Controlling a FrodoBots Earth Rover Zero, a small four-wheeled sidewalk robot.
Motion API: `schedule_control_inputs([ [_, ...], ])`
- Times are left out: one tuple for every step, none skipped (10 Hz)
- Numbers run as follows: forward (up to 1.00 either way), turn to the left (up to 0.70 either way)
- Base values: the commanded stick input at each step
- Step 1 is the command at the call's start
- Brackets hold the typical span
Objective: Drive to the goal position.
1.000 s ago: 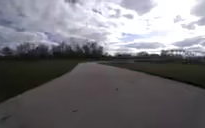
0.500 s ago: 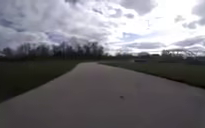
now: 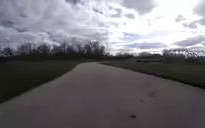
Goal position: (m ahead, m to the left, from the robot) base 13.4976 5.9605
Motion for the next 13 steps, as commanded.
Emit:
schedule_control_inputs([
  [0.99,0.0],
  [0.98,0.0],
  [0.99,0.0],
  [0.99,0.0],
  [0.99,0.0],
  [0.99,0.0],
  [0.99,0.0],
  [0.99,0.0],
  [0.99,0.0],
  [0.99,0.0],
  [0.99,0.0],
  [0.99,0.0],
  [0.99,0.0],
])
